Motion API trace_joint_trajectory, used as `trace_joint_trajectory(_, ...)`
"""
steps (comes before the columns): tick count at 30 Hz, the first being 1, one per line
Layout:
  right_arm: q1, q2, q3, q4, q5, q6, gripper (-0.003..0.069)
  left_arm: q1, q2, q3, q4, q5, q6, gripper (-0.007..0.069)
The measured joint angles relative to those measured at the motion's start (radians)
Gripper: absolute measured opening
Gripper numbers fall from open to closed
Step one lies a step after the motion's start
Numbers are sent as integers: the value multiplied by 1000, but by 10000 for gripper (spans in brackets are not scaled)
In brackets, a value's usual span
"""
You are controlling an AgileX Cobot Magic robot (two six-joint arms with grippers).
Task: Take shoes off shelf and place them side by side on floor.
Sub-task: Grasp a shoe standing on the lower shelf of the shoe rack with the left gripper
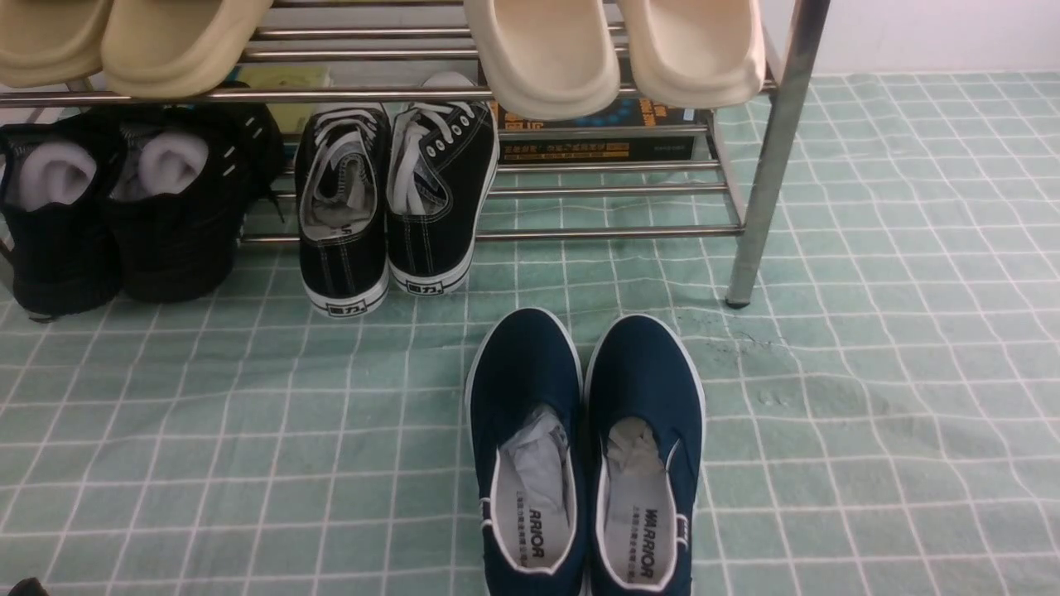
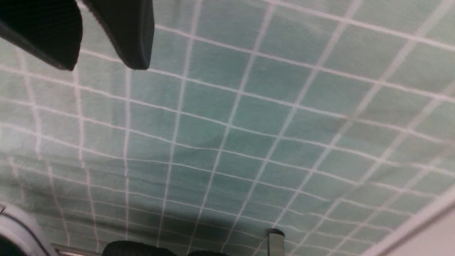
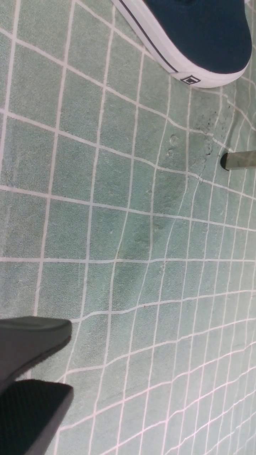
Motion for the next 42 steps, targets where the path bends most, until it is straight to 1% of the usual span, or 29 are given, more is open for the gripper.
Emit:
trace_joint_trajectory(1,0,0,0,0,0,0,207,0,0,0,-83,-1,-70,242)
trace_joint_trajectory(2,0,0,0,0,0,0,207,0,0,0,-121,-1,-102,242)
trace_joint_trajectory(3,0,0,0,0,0,0,209,0,0,0,-260,0,-222,242)
trace_joint_trajectory(5,0,0,0,0,0,0,211,0,0,4,-411,1,-358,242)
trace_joint_trajectory(6,0,0,0,0,0,0,211,0,0,5,-503,1,-446,242)
trace_joint_trajectory(8,0,0,0,0,0,0,216,0,0,8,-593,4,-543,242)
trace_joint_trajectory(9,0,0,0,0,0,0,217,0,0,8,-618,4,-577,242)
trace_joint_trajectory(11,0,0,0,0,0,0,218,0,0,8,-634,4,-609,242)
trace_joint_trajectory(15,0,0,0,0,0,0,225,0,0,8,-626,-13,-619,242)
trace_joint_trajectory(17,0,0,0,0,0,0,226,0,0,8,-626,-18,-603,238)
trace_joint_trajectory(18,0,0,0,0,0,0,227,0,0,2,-624,-20,-548,223)
trace_joint_trajectory(20,0,0,0,0,0,0,232,0,0,-68,-619,-13,-423,165)
trace_joint_trajectory(21,0,0,0,0,0,-1,232,0,0,-95,-617,-13,-388,146)
trace_joint_trajectory(23,0,0,0,0,0,-1,234,0,20,-191,-599,-13,-265,75)
trace_joint_trajectory(25,0,0,0,0,0,-1,234,0,97,-311,-557,16,-155,15)
trace_joint_trajectory(26,0,0,0,0,0,-1,234,0,155,-373,-533,54,-120,6)
trace_joint_trajectory(28,0,0,0,0,0,-1,235,0,304,-498,-458,179,-53,1)
trace_joint_trajectory(29,0,0,0,0,0,-1,235,0,337,-522,-450,210,-49,1)
trace_joint_trajectory(31,0,0,0,0,0,-1,237,0,510,-650,-375,383,-3,1)
trace_joint_trajectory(33,0,0,0,0,0,-1,237,0,684,-755,-325,509,43,1)
trace_joint_trajectory(35,0,0,0,0,0,-1,237,0,841,-838,-306,568,106,1)
trace_joint_trajectory(37,0,0,0,0,0,-1,237,0,962,-910,-315,587,173,1)
trace_joint_trajectory(39,0,0,0,0,0,-1,237,0,1091,-992,-363,595,238,4)
trace_joint_trajectory(42,0,0,0,0,0,-1,237,0,1200,-1073,-411,597,278,27)
